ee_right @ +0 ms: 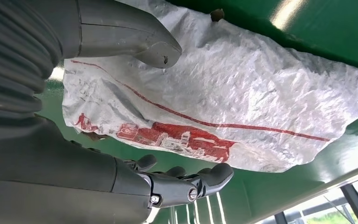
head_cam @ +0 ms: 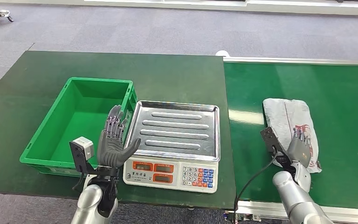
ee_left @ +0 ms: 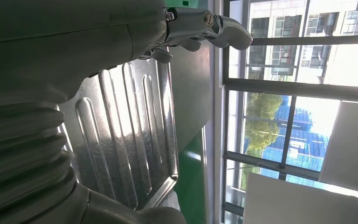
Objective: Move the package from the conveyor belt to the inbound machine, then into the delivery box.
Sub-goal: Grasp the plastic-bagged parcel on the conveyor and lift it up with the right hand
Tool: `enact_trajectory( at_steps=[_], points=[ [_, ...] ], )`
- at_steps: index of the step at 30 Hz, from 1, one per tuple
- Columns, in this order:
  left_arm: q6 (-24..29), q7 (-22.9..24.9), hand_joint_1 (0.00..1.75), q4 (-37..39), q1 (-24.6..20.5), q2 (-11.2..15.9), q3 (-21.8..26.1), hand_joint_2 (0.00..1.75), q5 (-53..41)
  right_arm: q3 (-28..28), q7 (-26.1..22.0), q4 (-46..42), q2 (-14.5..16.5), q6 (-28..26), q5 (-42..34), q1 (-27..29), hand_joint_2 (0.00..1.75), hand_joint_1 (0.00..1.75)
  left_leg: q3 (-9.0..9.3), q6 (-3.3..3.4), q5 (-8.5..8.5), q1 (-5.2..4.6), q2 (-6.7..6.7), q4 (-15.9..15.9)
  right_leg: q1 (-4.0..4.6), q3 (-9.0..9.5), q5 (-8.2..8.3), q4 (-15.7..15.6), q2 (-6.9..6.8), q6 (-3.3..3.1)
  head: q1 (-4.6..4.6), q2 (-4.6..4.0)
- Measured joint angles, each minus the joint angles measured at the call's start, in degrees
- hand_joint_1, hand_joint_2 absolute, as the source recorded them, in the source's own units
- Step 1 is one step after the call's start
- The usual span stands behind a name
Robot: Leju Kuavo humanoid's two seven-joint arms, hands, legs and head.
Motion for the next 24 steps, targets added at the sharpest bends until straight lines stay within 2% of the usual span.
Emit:
enact_trajectory(
  at_steps=[2,6,11,24],
  points=[
    [-0.02,-0.01,0.00,0.01,-0.02,0.03,0.00,1.75,0.04,-0.02,1.29,0.12,0.00,0.98,0.40,-0.14,1.75,0.00,0.00,0.00,0.00,0.00,0.01,0.00,0.00,0.00,0.00,0.00,0.00,0.00,0.00,0.00],
    [-0.27,0.03,0.00,0.14,-0.61,0.07,-0.04,1.75,0.22,-0.03,7.06,1.90,-0.27,6.50,1.73,-1.32,1.75,0.00,0.00,0.01,0.01,0.00,-0.01,0.00,0.00,0.00,0.01,0.00,0.01,0.01,0.01,0.00],
    [-0.76,0.61,0.00,0.17,-1.46,0.07,-0.43,1.75,0.33,-0.03,10.67,4.32,-0.48,11.06,3.21,-2.80,1.75,0.00,0.01,0.00,0.02,0.00,0.01,0.00,0.00,0.00,0.03,0.00,0.01,0.00,0.01,0.00],
    [-0.67,1.65,0.00,-0.84,-1.69,0.07,-0.60,1.75,0.35,-0.03,11.70,6.29,-0.15,13.14,4.09,-4.09,1.75,0.00,0.00,0.00,0.02,0.00,-0.02,0.00,0.00,0.02,0.03,0.00,0.00,0.00,0.00,0.00]
  ],
)
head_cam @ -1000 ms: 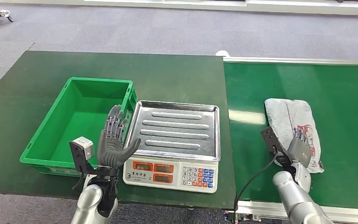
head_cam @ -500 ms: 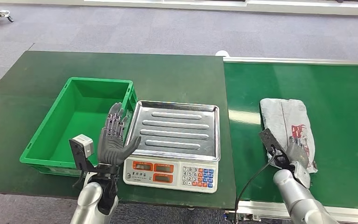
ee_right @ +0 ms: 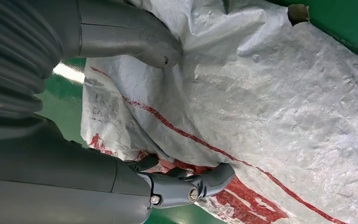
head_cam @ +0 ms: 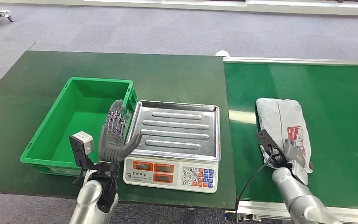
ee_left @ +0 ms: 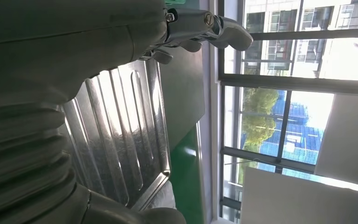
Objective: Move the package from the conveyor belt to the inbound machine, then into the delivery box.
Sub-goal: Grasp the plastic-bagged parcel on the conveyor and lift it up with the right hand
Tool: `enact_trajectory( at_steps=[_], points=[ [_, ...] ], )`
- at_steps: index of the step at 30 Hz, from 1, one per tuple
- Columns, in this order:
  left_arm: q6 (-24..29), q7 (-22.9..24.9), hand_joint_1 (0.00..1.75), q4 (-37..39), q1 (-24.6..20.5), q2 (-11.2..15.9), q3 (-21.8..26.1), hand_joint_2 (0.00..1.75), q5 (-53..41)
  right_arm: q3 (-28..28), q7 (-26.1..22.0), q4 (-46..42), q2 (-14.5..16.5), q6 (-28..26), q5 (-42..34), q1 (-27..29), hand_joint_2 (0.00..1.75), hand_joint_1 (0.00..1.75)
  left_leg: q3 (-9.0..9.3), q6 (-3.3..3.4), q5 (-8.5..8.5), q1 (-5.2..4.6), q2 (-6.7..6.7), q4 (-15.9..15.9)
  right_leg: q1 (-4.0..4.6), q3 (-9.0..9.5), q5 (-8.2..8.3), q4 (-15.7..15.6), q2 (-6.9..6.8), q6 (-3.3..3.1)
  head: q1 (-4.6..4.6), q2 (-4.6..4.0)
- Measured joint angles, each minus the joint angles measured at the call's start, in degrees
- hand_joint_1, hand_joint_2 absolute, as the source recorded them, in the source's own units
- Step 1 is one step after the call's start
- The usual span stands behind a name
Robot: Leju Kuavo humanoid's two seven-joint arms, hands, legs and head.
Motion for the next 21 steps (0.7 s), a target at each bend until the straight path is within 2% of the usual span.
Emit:
enact_trajectory(
  at_steps=[11,12,15,16,21],
  points=[
    [0.17,0.32,0.00,-0.75,0.04,0.02,-0.04,1.75,0.00,0.00,-0.01,0.70,0.33,0.77,-0.23,-0.02,1.75,0.00,0.01,0.00,0.01,0.00,-0.01,0.00,0.00,0.01,0.00,0.00,0.00,0.00,0.00,0.00],
    [0.17,0.34,0.00,-0.76,0.04,0.02,-0.04,1.75,0.00,0.00,-0.01,0.74,0.36,0.84,-0.25,-0.02,1.75,0.14,0.01,0.00,0.01,0.00,-0.01,0.00,0.00,0.01,0.00,0.00,0.00,0.00,0.00,0.00],
    [0.17,0.43,0.00,-0.78,0.04,0.04,-0.06,1.75,0.00,-0.11,-0.22,0.85,0.45,1.80,-0.71,-0.02,1.75,1.45,0.02,0.01,0.01,0.00,-0.01,0.00,0.00,0.02,0.00,0.00,0.01,0.00,0.00,0.00],
    [0.17,0.48,0.00,-0.78,0.04,0.05,-0.08,1.75,0.00,-0.27,-0.39,0.87,0.48,2.34,-0.97,-0.01,1.75,1.75,0.02,0.01,0.01,0.00,-0.01,0.00,0.00,0.02,0.00,0.00,0.01,0.00,0.00,0.00],
    [0.17,0.83,0.00,-0.80,0.03,0.10,-0.50,1.75,0.00,-1.32,-0.83,0.92,0.57,4.37,-1.77,-0.08,1.75,1.75,0.10,0.02,0.01,0.00,-0.01,0.00,0.00,0.11,0.00,0.00,0.01,0.00,0.00,0.00]
  ],
)
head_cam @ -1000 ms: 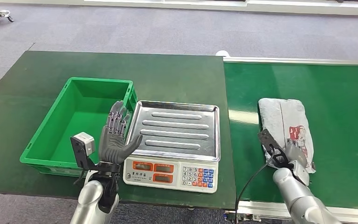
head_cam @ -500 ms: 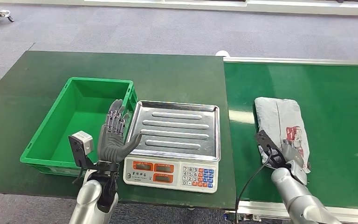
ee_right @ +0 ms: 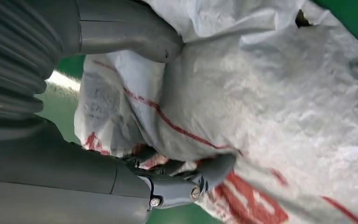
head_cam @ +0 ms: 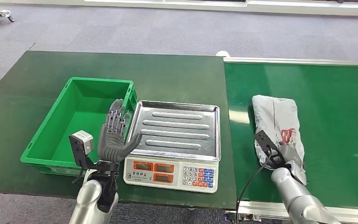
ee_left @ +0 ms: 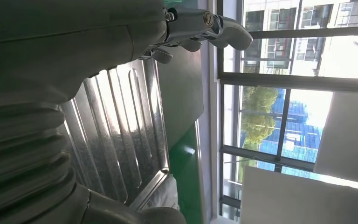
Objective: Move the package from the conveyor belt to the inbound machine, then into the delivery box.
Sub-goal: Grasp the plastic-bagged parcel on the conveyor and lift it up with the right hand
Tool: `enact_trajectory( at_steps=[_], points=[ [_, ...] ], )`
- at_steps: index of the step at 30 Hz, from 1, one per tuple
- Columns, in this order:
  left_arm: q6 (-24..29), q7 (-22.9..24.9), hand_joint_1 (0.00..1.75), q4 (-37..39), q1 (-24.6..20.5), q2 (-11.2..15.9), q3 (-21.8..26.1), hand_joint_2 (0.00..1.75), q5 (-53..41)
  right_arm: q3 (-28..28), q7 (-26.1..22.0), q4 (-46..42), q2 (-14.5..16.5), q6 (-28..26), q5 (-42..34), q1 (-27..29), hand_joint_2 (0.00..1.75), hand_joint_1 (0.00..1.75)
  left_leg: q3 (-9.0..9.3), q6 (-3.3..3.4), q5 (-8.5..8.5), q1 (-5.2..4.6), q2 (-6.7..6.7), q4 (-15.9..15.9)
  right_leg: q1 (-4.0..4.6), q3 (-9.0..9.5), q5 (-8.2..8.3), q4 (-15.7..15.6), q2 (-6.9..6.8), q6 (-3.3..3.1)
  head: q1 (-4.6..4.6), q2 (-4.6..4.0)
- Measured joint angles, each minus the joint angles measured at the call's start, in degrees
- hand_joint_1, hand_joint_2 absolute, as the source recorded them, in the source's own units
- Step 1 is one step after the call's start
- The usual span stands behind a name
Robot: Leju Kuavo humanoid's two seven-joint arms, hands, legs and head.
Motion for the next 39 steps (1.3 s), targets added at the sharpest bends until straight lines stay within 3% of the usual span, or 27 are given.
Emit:
enact_trajectory(
  at_steps=[31,39],
  points=[
    [0.00,0.20,0.00,-0.48,0.00,0.12,-0.46,1.75,-0.07,-1.81,-0.02,0.00,1.05,0.52,-0.24,-0.21,1.75,1.75,0.20,0.02,0.00,0.00,-0.09,0.00,0.01,0.26,-0.01,0.00,-0.09,0.01,0.00,0.00],
    [0.00,0.55,0.00,-1.08,0.42,0.13,-0.46,1.75,-0.34,-3.09,-2.02,-0.01,1.27,-2.90,-0.04,0.17,1.75,1.75,0.22,0.07,0.03,0.00,-0.27,0.03,-0.04,0.35,-0.03,-0.01,-0.24,0.04,0.00,0.00]
  ],
)
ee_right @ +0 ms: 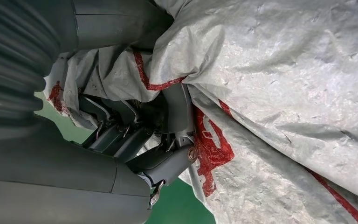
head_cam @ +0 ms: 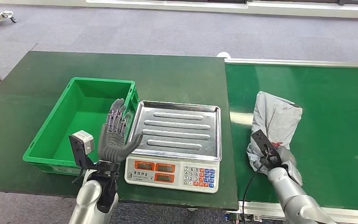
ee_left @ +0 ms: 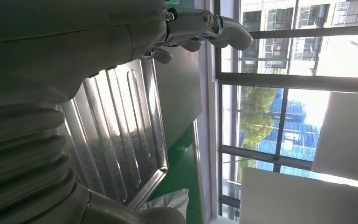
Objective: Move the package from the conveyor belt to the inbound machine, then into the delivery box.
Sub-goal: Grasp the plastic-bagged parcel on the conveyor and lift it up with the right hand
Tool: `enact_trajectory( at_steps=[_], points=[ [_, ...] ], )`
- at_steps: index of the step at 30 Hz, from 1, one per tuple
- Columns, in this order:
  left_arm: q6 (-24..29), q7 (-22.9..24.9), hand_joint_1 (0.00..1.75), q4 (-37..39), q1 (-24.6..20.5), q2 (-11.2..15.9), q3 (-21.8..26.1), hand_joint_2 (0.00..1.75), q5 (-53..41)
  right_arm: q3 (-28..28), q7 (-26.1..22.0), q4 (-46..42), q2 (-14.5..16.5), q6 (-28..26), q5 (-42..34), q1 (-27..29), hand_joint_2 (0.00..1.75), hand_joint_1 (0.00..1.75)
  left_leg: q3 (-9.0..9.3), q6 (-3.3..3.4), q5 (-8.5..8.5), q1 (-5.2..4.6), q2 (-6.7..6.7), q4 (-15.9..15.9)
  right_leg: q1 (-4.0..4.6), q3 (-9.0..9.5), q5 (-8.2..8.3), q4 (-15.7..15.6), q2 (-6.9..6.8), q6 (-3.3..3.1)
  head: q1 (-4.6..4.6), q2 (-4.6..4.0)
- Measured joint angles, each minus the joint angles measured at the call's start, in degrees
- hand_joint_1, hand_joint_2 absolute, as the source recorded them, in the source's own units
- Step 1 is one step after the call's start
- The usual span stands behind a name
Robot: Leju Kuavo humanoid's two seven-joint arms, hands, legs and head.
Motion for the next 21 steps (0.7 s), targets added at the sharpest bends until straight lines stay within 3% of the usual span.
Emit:
enact_trajectory(
  at_steps=[5,8,12,21],
  points=[
    [0.51,-0.31,0.00,-0.33,0.75,0.01,0.02,1.75,-0.24,-1.02,-8.64,-1.27,0.22,-7.79,-0.01,1.03,1.75,1.75,-0.07,0.01,0.00,0.00,0.02,0.00,-0.06,-0.04,0.02,0.01,0.04,0.02,0.01,0.00],
    [1.48,-1.79,0.00,-0.37,1.41,0.01,0.15,1.75,-0.87,-0.41,-15.73,-9.08,1.52,-8.69,1.18,2.24,1.75,1.75,-0.09,0.00,0.00,-0.01,0.12,0.00,-0.06,-0.13,0.04,0.01,0.11,0.01,0.00,0.00],
    [1.66,-2.68,0.00,-0.32,1.78,0.01,0.36,1.75,-1.30,2.68,-11.89,-19.83,3.16,-5.17,2.49,3.21,1.75,1.75,-0.11,-0.02,0.03,0.01,0.07,0.00,0.04,-0.16,0.03,0.01,0.06,0.00,0.00,0.00],
    [1.69,-2.80,0.00,-0.67,2.47,-0.01,1.19,1.75,-2.04,7.45,-12.34,-24.49,3.44,-5.09,2.86,2.29,1.75,1.75,-0.16,-0.02,0.04,0.00,0.03,0.01,0.00,-0.16,0.04,0.01,0.05,0.01,0.00,0.00]
  ],
)
